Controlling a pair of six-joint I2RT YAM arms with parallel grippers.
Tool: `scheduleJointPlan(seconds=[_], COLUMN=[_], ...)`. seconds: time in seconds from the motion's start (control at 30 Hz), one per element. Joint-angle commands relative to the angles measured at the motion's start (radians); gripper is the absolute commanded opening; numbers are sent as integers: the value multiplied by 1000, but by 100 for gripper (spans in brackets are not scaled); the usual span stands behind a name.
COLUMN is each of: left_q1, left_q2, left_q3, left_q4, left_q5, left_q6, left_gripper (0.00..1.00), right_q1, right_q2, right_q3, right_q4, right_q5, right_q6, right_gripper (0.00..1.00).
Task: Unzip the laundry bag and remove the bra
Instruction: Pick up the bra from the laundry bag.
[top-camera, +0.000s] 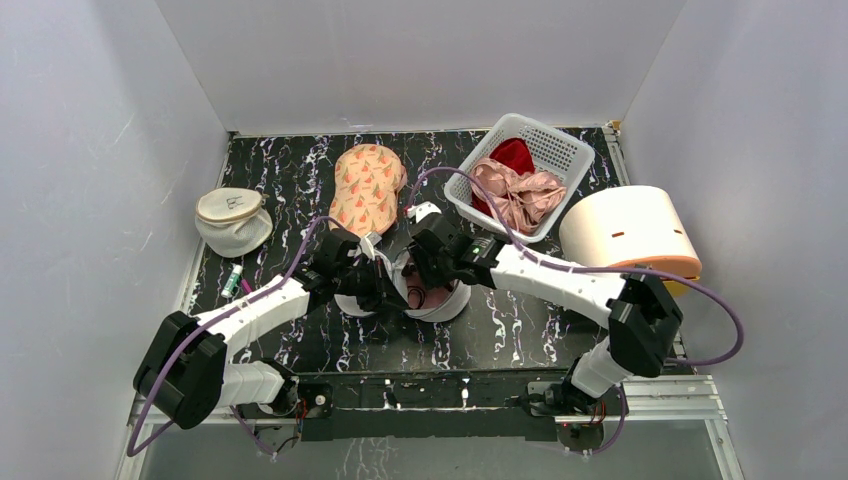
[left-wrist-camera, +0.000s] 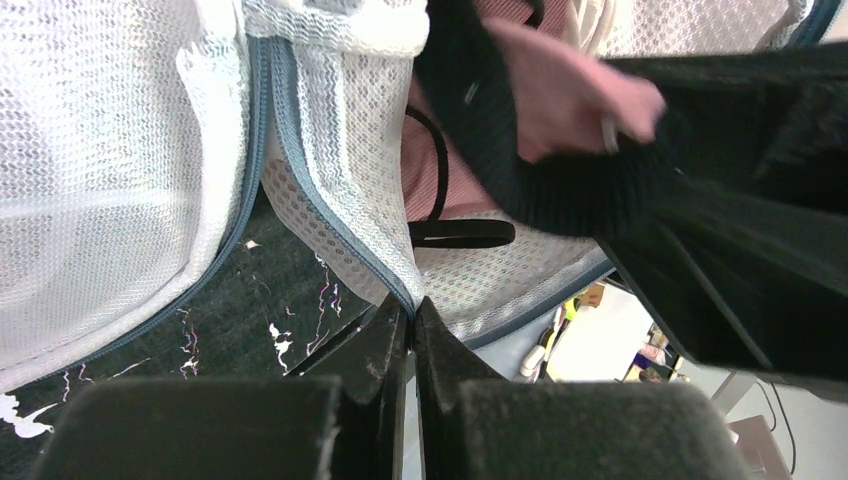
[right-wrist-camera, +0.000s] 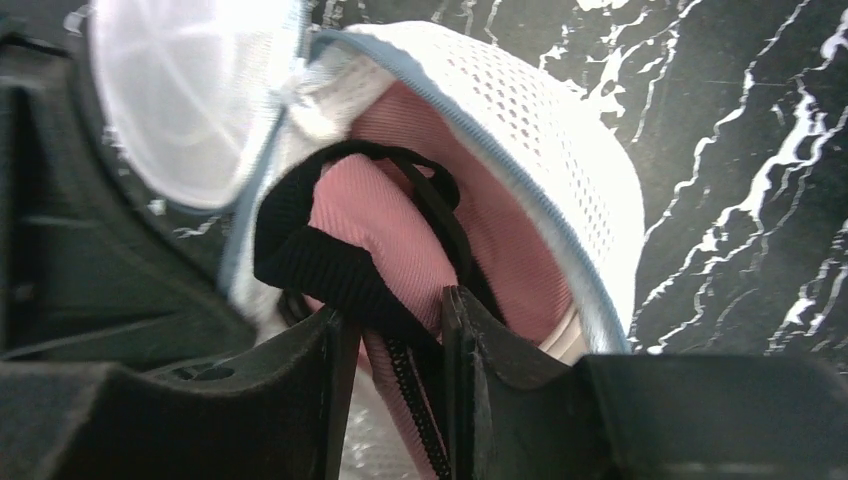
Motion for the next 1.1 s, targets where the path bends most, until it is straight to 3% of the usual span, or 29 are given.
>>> scheduleJointPlan(seconds=[0.0,0.27,0.47,0.63,1.07], left_q1=[-5,-5,-7,-6,-7], left_q2=[-17,-23,-33,-26,-18], left_q3=[32,35,29,28,42], left_q4=[-13,-26,-25,-21,-28], left_q5=[29,28,20,21,22], left_q6=[-5,1,-2,-3,1], left_gripper=[0,0,0,0,0], right_q1=[4,4,4,4,4], right_q2=[-90,-51,-65,-174,-544], right_q3=[-15,-9,47,56,115], right_q4=[85,88,38,50,196], right_q5=[-104,-85,-104,-114,-5], right_q6=[125,119,118,141,233], right_gripper=[33,25,6,0,0])
